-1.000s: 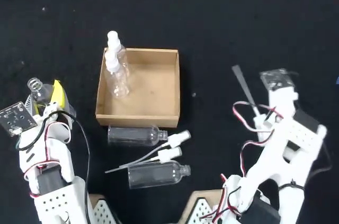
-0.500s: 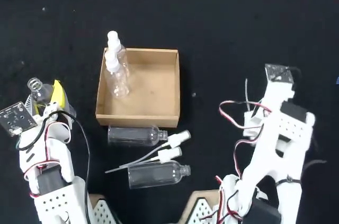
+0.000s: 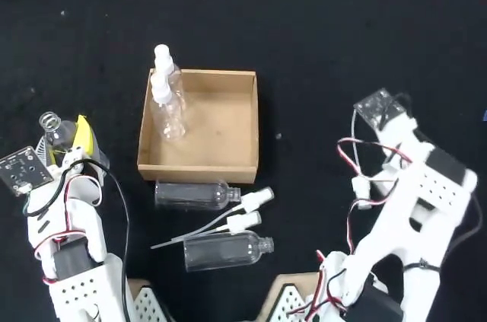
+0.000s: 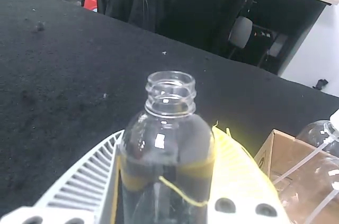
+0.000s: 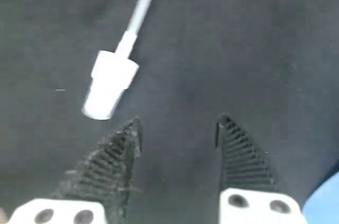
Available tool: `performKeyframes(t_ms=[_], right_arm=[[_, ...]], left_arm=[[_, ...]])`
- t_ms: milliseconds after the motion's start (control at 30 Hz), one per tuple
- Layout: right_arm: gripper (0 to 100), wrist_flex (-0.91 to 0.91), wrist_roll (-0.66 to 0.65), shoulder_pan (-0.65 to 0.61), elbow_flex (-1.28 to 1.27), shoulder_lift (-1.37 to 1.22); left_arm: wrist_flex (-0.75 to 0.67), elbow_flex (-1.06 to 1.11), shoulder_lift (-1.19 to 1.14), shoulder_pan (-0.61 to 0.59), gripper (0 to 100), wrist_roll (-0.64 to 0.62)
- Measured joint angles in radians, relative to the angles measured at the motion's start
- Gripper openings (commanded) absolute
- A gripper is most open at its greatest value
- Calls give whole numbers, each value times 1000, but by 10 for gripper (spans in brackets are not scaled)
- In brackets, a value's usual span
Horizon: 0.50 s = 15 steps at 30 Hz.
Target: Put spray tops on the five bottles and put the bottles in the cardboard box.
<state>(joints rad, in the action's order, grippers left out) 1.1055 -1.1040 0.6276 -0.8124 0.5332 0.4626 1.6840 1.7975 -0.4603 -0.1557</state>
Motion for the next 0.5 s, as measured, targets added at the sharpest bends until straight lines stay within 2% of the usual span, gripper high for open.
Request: performKeyframes(t_ms=[200, 333, 400, 500], right_arm=[[194, -276, -52, 48, -252, 0], [194, -361, -52, 48, -354, 0], [194, -368, -11, 46, -382, 0], [197, -370, 121, 2, -387, 0]], left_arm=[[0, 0, 0, 0, 30, 0], [0, 0, 0, 0, 30, 0], [0, 0, 0, 0, 30, 0], [0, 0, 0, 0, 30, 0]])
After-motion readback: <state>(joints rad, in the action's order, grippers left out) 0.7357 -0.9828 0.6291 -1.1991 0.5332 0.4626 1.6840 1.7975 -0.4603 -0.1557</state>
